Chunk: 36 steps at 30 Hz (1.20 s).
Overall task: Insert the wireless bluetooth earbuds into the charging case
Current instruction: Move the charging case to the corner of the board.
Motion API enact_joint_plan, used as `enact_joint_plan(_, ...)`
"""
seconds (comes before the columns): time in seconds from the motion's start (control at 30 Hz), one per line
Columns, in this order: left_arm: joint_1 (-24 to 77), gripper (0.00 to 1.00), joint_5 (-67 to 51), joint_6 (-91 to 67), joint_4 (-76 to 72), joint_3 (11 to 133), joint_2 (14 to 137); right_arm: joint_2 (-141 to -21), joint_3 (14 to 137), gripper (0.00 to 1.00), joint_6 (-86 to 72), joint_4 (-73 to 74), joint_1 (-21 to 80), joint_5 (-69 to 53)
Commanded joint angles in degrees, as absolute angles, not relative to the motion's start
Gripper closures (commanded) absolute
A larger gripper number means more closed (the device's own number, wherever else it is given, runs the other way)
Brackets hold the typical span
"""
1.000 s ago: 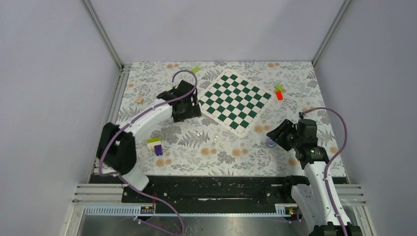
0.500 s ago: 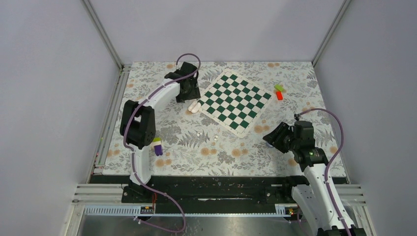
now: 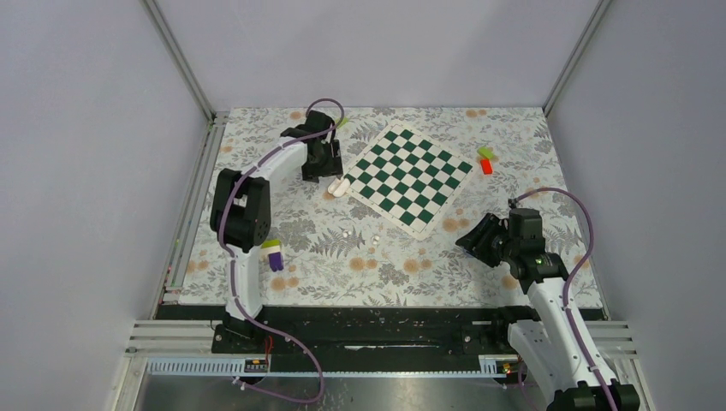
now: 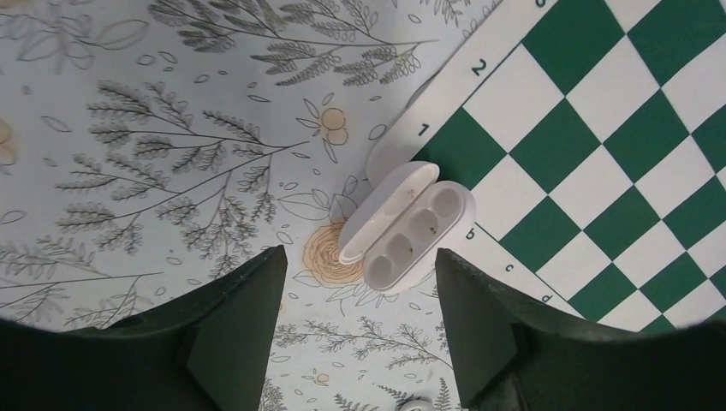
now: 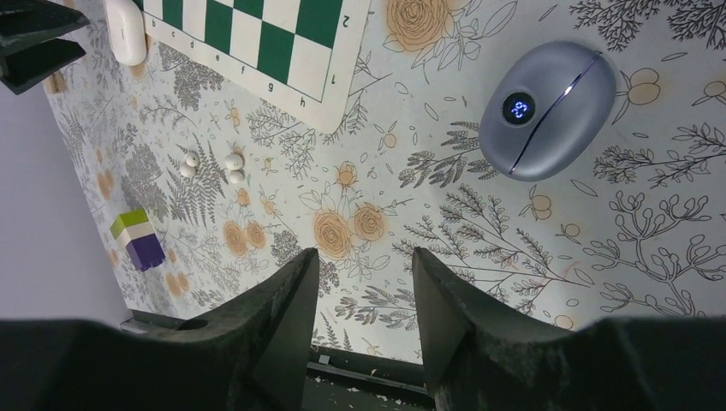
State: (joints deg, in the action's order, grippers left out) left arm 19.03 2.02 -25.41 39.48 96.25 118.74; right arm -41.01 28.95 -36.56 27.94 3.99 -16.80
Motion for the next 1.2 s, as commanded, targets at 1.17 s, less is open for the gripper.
enact_joint_plan(1.17,19.2,0.27,-11.7,-29.1,30.0,83.5,107.9,-42.5,30.6,0.42,-36.3,28.4,5.6,-17.9)
